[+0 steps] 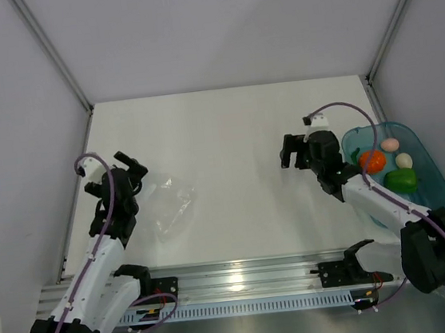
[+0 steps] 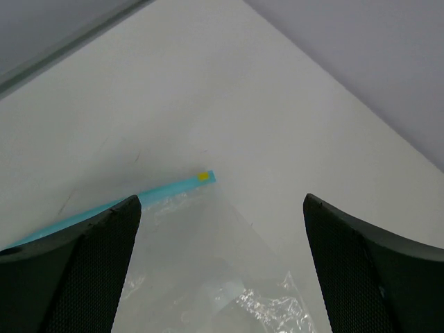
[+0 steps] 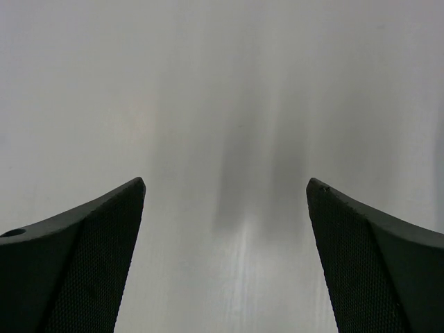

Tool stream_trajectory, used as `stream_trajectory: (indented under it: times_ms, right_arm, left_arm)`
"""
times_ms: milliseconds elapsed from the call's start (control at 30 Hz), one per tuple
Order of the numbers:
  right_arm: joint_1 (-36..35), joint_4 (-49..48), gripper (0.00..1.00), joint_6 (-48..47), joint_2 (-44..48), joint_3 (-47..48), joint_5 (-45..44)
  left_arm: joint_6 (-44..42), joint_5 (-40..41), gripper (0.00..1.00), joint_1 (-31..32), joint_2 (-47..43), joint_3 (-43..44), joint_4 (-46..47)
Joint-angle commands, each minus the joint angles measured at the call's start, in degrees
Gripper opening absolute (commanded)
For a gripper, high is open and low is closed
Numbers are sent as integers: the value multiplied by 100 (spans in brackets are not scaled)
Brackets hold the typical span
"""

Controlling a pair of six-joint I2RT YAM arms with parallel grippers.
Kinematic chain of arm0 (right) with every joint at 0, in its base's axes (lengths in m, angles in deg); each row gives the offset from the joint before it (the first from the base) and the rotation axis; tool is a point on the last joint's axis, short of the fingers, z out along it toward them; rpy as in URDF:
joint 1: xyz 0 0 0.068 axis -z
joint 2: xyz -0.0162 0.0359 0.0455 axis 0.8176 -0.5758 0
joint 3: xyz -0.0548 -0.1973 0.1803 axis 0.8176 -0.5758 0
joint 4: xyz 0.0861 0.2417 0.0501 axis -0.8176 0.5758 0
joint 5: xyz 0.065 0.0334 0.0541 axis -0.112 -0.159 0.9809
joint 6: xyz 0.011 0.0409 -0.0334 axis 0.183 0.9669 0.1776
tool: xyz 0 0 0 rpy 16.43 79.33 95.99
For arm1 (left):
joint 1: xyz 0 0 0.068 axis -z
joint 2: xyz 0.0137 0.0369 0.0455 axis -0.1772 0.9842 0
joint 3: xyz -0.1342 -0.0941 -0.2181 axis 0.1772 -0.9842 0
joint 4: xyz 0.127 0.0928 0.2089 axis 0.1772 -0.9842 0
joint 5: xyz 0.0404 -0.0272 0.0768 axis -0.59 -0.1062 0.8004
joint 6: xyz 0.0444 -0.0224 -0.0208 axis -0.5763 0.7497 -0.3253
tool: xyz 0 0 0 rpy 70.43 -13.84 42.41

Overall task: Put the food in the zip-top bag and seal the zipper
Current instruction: Pick up the zipper food storage bag at the center of the board.

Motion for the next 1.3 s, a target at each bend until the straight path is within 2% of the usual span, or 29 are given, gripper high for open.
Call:
stream_trajectory:
  times_ms: [0,67,100,133,167,200,367,533,833,967,1033,1067,1200,1267]
  right_arm:
    - [-621,330,100,501,-310,523,-16]
    - [-763,349,99,1115,-820,1015,747]
    - [-754,0,99,1344,-1013,1086,1995]
    - [-763,-247,99,1607,-1406,1139,2547]
    - [-780,-510,99,2384,-1611,1262,2909]
    - [-850,-791,99,2653,-1813,1367,3191]
    - [-1728,-838,99,3058,-3234,2534,3360]
    - [-2397,-908,99,3332,-4116,3266,3203]
    - [-2969,-1611,71,4062,-5030,3557,3387]
    - [-2969,-1831,34,4194,-5015,3452,3493]
    - [-2917,-1840,19,4115,-4839,3250,3353]
    - [-2812,-1849,5,4037,-4647,3040,3335]
    - [-2408,-1551,1,3634,-4110,2600,3475]
    - [-2258,-965,0,3238,-3899,2546,3580]
  left_arm:
    - [986,-426,99,-40,80,646,-2061]
    - [1190,-776,99,-48,-60,735,-2449]
    - [1155,-901,99,-48,-147,727,-2460]
    - [1138,-1032,100,-48,-409,640,-2434]
    - [1068,-1138,100,-57,-586,586,-2416]
    - [945,-1391,99,-57,-762,534,-2146]
    - [751,-1421,99,-66,-1729,226,-2020]
    - [479,-1280,99,-66,-1801,463,-2502]
    - [206,-1323,99,-66,-1897,648,-2776]
    - [197,-1517,100,-66,-1827,717,-2793]
    - [197,-1578,99,-66,-1722,849,-2899]
    - [206,-1587,99,-66,-1600,876,-2951]
    - [162,-1771,100,-66,-1274,1087,-3101]
    - [66,-1877,99,-66,-1195,1122,-3049]
